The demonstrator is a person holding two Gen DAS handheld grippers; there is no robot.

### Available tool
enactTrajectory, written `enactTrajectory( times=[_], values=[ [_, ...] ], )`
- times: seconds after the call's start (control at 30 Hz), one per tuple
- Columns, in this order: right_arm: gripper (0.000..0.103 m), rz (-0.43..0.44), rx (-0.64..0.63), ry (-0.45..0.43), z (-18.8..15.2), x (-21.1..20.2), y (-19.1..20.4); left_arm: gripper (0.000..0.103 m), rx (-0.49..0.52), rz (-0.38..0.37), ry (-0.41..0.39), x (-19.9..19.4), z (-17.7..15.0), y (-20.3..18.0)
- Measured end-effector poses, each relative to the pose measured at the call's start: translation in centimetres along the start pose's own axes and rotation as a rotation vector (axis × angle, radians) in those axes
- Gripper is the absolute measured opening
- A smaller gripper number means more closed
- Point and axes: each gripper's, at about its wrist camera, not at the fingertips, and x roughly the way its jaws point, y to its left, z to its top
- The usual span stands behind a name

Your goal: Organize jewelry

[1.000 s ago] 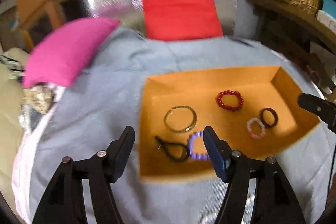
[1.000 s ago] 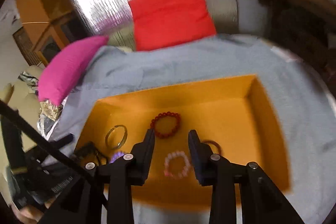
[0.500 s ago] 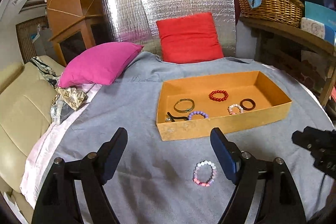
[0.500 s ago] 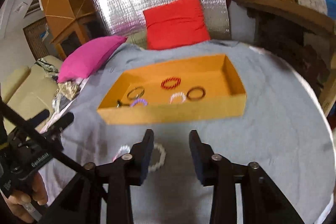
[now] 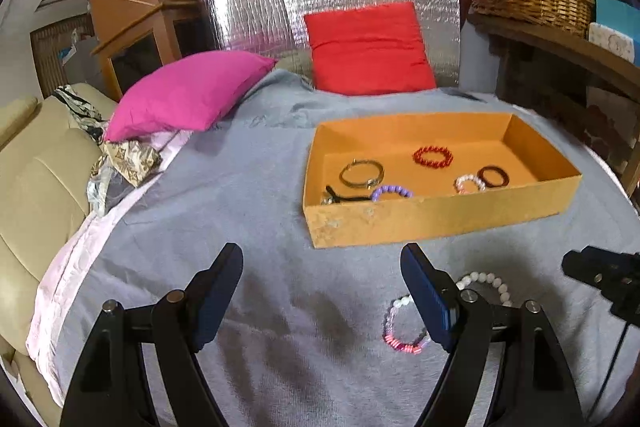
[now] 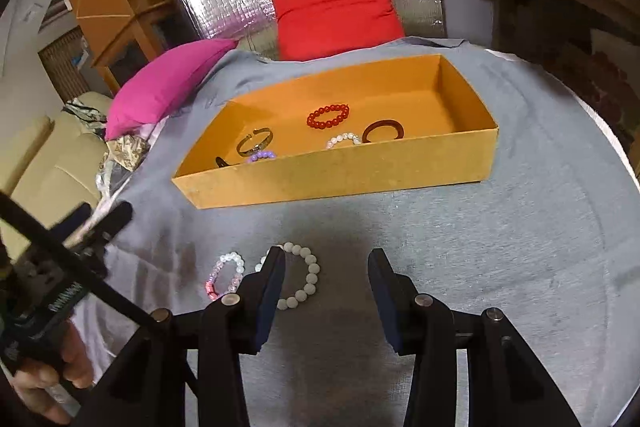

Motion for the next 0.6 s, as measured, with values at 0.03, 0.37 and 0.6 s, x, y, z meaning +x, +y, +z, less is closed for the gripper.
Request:
enactTrajectory(
  times=[0.03, 0.37, 0.6],
  values=[
    [0.047, 0.003, 0.007, 0.003, 0.0, 0.1, 0.0, 0.082, 0.002, -0.004, 0.011, 0.3, -0.2, 0.0],
    [0.047, 0.014, 0.022, 0.052, -0.5, 1.1, 0.2, 0.081, -0.003, 0.001, 0.028, 0.8, -0.5, 0.6],
    [0.047, 0.019, 0.052, 0.061, -0.4, 1.1, -0.7, 0.081, 0.001, -0.001, 0.078, 2.0, -1.3, 1.0]
  ],
)
